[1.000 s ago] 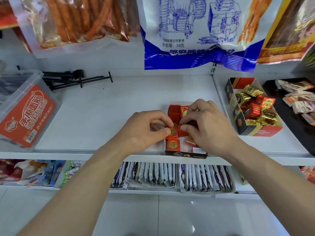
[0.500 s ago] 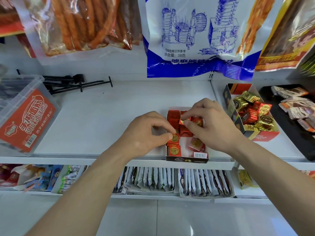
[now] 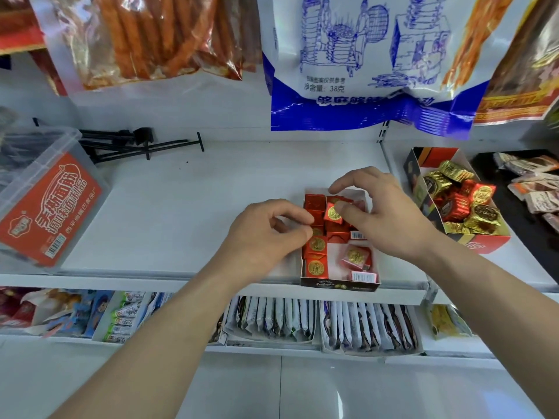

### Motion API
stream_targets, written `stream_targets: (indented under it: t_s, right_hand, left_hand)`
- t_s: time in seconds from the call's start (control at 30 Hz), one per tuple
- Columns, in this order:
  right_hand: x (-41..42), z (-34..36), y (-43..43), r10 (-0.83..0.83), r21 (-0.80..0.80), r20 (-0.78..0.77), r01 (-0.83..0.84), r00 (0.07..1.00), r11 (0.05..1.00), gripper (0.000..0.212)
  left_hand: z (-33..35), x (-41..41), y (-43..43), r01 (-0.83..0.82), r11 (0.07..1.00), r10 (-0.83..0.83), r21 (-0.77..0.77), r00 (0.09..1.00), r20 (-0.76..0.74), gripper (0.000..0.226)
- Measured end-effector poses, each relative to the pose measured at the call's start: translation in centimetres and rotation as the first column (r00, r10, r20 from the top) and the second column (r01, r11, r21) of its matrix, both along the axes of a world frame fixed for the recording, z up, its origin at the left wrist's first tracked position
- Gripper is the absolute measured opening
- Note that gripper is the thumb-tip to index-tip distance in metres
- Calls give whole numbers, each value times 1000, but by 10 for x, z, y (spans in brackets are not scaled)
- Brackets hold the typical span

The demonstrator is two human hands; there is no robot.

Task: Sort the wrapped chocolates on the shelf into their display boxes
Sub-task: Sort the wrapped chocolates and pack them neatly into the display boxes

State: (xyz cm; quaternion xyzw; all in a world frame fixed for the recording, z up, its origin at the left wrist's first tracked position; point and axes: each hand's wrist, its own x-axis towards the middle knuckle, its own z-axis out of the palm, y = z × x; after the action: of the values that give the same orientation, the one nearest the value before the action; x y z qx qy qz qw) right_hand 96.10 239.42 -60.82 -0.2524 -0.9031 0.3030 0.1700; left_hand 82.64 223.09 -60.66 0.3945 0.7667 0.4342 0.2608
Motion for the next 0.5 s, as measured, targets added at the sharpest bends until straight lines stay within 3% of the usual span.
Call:
stream_targets:
  t_s: [0.1,0.17,0.27,0.33,0.5]
  right_hand:
    - [1,-1,2,21,5,45,-21,999,1000,24]
    - [2,0,6,23,-13,73,-22,997,1000,27]
    - [3,0,9,44,-2,108,-44,993,999,29]
    - [1,-1,10,76,2,116,-77,990,997,29]
    - [-5,-2,12,137,33,61,-139,989,990,23]
  left_hand:
    - [2,-10,9,-92,993,91,79,996,9,9]
    - [4,-16,22,-108,992,112,59,992,-65,12]
    - [6,-20,42,5,993,-31,-119,975,-221,22]
    - [4,-22,52,66,975,-117,-212,964,-239,23]
    - [2,-24,59,55,976,-121,-210,941,-317,19]
